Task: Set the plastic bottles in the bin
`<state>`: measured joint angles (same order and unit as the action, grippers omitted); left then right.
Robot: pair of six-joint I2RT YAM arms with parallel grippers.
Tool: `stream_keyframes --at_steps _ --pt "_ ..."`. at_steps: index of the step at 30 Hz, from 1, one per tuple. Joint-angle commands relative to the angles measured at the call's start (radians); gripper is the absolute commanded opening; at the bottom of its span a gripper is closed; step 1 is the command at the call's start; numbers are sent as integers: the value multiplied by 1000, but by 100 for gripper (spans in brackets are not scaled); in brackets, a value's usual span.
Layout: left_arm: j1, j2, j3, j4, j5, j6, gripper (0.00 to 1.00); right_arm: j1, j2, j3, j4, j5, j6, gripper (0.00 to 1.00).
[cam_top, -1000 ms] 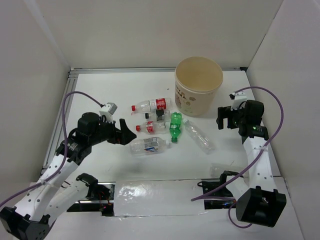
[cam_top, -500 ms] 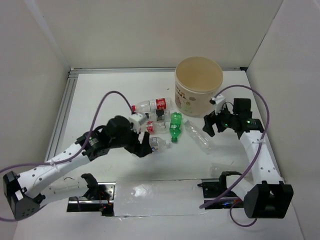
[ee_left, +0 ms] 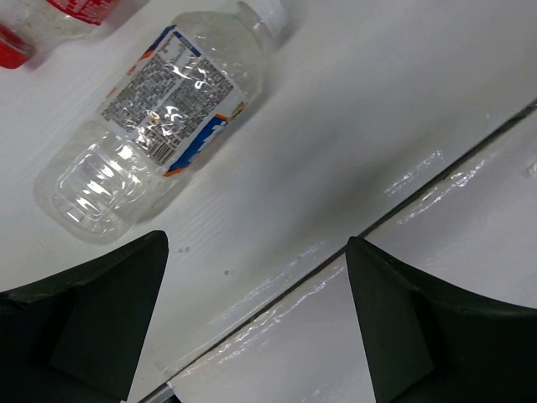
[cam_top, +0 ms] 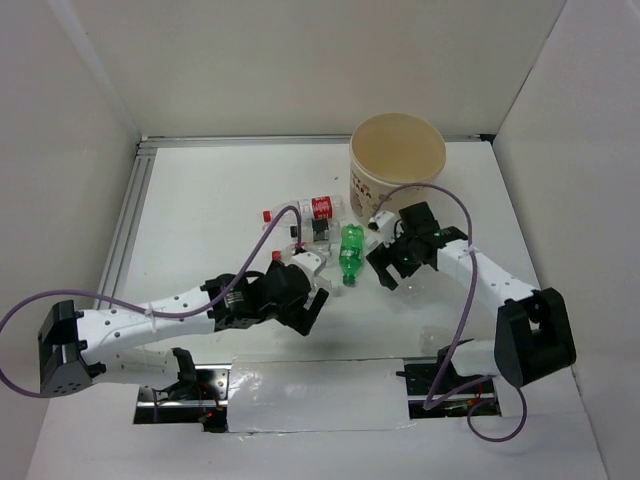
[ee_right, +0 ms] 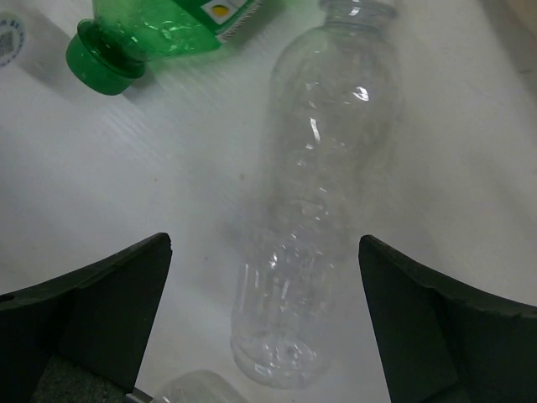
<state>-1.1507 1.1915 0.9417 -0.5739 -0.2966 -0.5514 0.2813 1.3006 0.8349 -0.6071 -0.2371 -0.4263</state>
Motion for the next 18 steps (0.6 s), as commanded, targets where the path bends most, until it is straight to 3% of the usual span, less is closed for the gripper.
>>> stream_keyframes --at_steps 1,3,6,10,11,12,16,18 --pt "-4 -29 -14 14 -99 -47 100 82 51 -42 116 123 38 99" --pt "-4 -39 -32 23 -118 -56 100 108 80 -66 153 162 38 99" --pt "-4 -40 -44 35 -138 -56 100 145 115 -106 185 205 38 90" --pt "-4 -26 -64 57 -160 -47 100 145 127 -115 181 185 28 68" --pt "-4 -9 -64 69 -161 -33 100 145 127 -103 165 170 9 57" --pt "-4 -9 -64 84 -161 -15 100 145 109 -94 146 150 -8 53" --pt "5 28 -54 121 -151 65 100 124 -33 8 -60 -101 -179 48" --pt "14 55 -53 143 -138 113 100 90 -66 125 -247 -198 -310 45"
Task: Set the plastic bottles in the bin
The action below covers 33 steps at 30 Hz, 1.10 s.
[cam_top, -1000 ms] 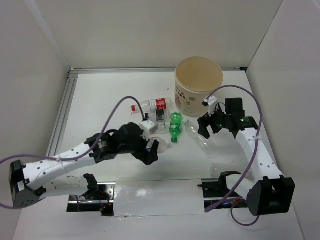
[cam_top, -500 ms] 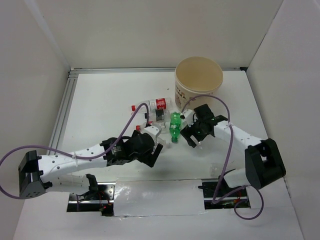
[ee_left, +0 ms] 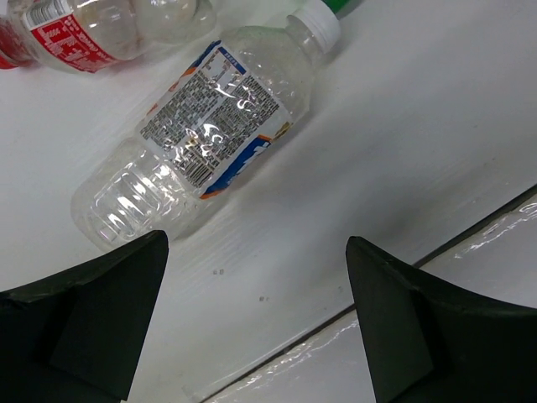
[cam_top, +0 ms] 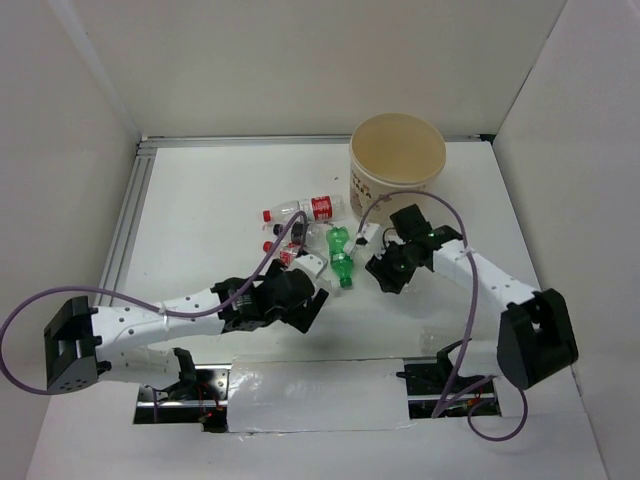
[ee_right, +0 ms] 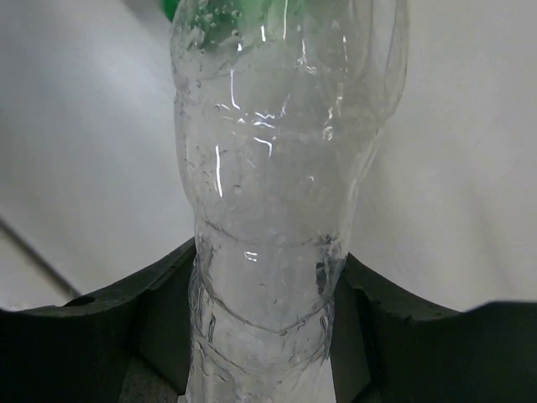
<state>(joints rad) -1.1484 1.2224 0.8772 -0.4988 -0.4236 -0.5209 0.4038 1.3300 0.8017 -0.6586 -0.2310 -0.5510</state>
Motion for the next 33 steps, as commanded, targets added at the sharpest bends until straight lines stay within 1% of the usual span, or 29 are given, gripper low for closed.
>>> stream_keyframes --at_steps 1,2,4,5,6,8,9,11,12,13,14,15,17,18,20,22,23,25,26,27,28,29,32,33 --pt "12 25 20 68 -10 96 100 -42 -115 189 -238 -267 -225 43" --pt "35 38 20 68 -1 119 100 -42 -153 250 -303 -284 -289 43" --pt "47 54 20 68 11 139 100 -33 -176 325 -357 -318 -332 42" --pt "61 66 20 68 11 139 100 -19 -176 370 -390 -329 -343 42" --pt "61 66 29 68 11 153 100 -19 -176 471 -401 -341 -343 42" --pt "72 77 29 77 20 176 100 -6 -167 577 -401 -384 -313 42" --pt "94 77 29 89 38 203 100 -6 -155 668 -368 -393 -261 42" --pt "108 91 40 89 52 231 100 -22 -144 738 -297 -407 -204 42" --pt "118 107 54 89 66 246 100 -34 -144 760 -177 -397 -122 42" --pt "131 117 66 98 66 280 100 -63 -131 774 -121 -387 -98 42" --pt "131 129 66 98 81 295 100 -77 -130 774 -52 -352 -69 42" --pt "144 155 78 98 103 314 100 -89 -130 756 102 -320 -16 42" --pt "154 183 89 108 112 360 100 -118 -108 694 233 -240 16 44" --pt "154 212 89 108 126 372 100 -129 -66 682 307 -222 16 44" --pt "167 241 98 117 135 390 100 -170 -10 682 353 -191 40 45" --pt "167 265 98 117 135 401 100 -207 84 714 384 -203 72 49" --pt "167 285 98 117 135 410 100 -244 110 732 396 -212 85 49" --pt "176 304 98 138 135 410 100 -270 185 747 418 -240 94 59" --pt "176 313 98 138 135 410 100 -282 210 773 418 -240 94 66" --pt "185 333 89 149 126 410 100 -298 231 787 401 -261 94 90" --pt "185 344 89 149 126 421 100 -309 253 806 355 -278 94 97" --pt "185 353 89 149 117 421 100 -333 279 836 335 -292 94 100" --pt "194 393 71 158 108 421 100 -384 246 828 303 -375 106 100" --pt "194 393 71 158 108 421 98 -396 226 817 303 -393 115 100"
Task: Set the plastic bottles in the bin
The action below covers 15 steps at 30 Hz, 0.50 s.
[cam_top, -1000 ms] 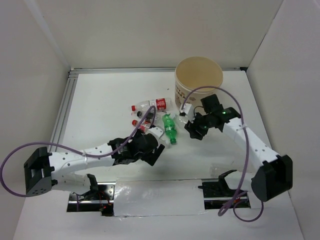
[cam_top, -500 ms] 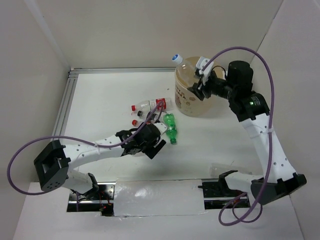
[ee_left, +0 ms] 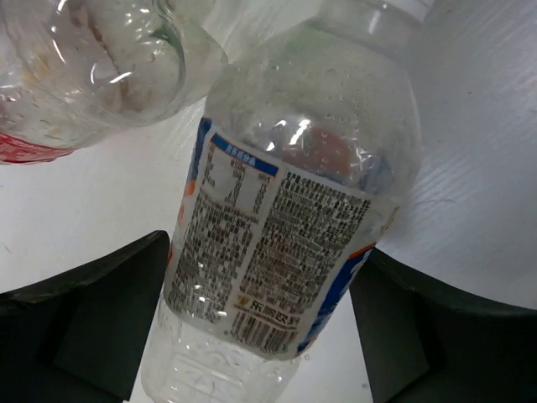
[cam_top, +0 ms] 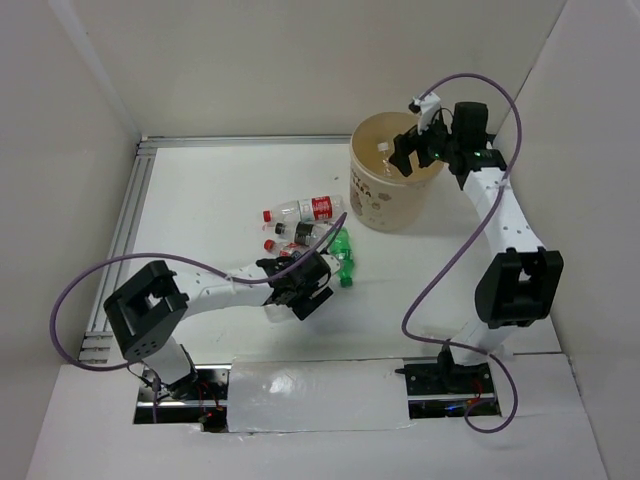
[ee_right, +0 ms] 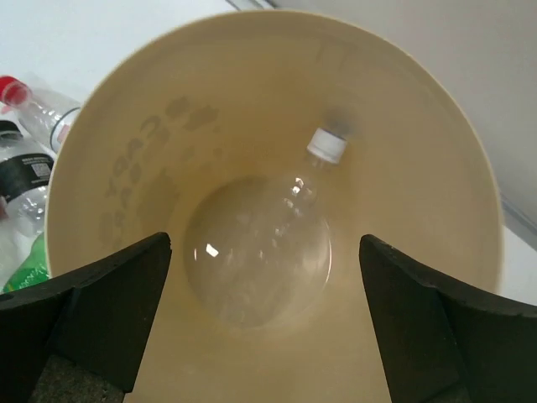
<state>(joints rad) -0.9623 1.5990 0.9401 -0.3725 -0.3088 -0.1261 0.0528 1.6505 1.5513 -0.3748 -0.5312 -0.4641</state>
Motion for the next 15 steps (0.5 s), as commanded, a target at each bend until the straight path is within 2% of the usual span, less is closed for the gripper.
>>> stream_keyframes --at_steps 1,3,4,6,7,9,10,11,13,14,15 --pt "8 28 -3 41 -7 26 95 -57 -136 46 1 -130 28 100" --pt "8 42 -3 41 -7 17 81 -92 -176 27 -36 -173 28 100" --pt "8 52 -3 41 3 17 65 -106 -198 17 -59 -231 19 100" --pt "-16 38 -3 11 13 -12 43 -151 -268 -31 -130 -282 -1 100" --pt "-33 23 11 -3 13 -24 23 -169 -294 -52 -151 -340 -14 100" --pt "-108 -52 61 -48 13 -64 12 -221 -380 -123 -246 -374 -92 93" --pt "-137 -85 87 -93 13 -73 5 -240 -408 -152 -277 -374 -122 74" --pt "-192 -115 118 -111 13 -73 0 -258 -464 -184 -336 -374 -195 59" --pt "-225 -178 251 -137 40 -90 0 -313 -517 -302 -396 -352 -281 31" --pt "-225 -178 306 -137 49 -90 0 -329 -540 -347 -424 -328 -333 21" --pt "-225 -178 362 -137 50 -75 0 -341 -578 -426 -471 -310 -419 21"
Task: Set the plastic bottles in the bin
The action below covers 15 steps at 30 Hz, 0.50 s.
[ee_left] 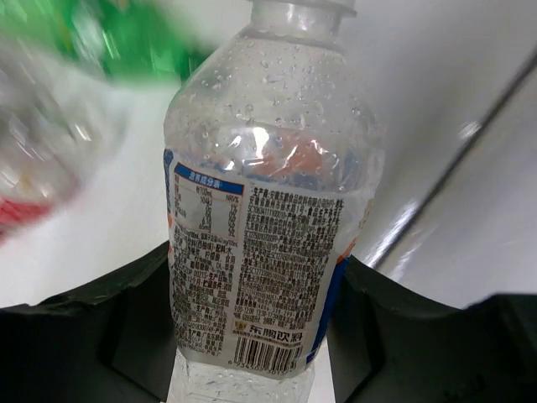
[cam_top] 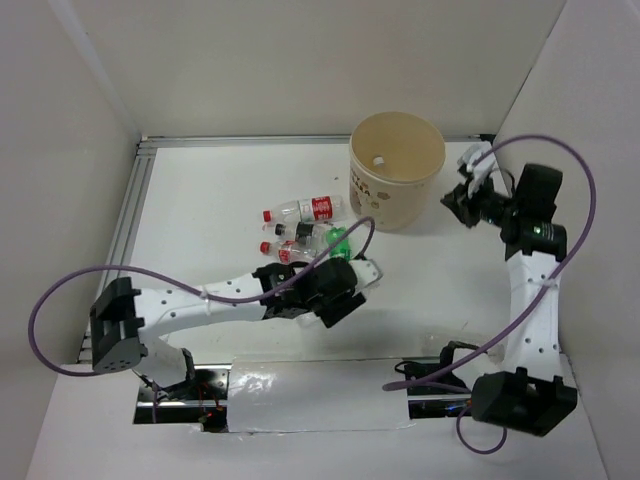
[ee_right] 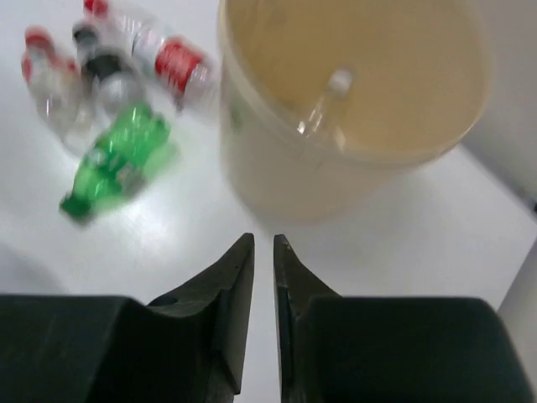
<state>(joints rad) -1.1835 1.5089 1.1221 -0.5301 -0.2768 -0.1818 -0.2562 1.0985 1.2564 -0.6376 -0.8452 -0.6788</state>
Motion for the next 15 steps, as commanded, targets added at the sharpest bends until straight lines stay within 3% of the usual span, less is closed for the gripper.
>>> stream_keyframes --at_steps 1,5,10,15 --pt "-4 -88 294 36 7 -4 0 -41 -40 -165 -224 26 -231 23" --pt "31 34 572 178 -50 83 0 -87 -72 -258 -283 129 -300 38" --pt "149 221 905 327 10 108 0 -127 -81 -279 -329 162 -311 47" --pt "295 414 1050 409 125 -23 4 -127 -121 -302 -350 204 -311 57"
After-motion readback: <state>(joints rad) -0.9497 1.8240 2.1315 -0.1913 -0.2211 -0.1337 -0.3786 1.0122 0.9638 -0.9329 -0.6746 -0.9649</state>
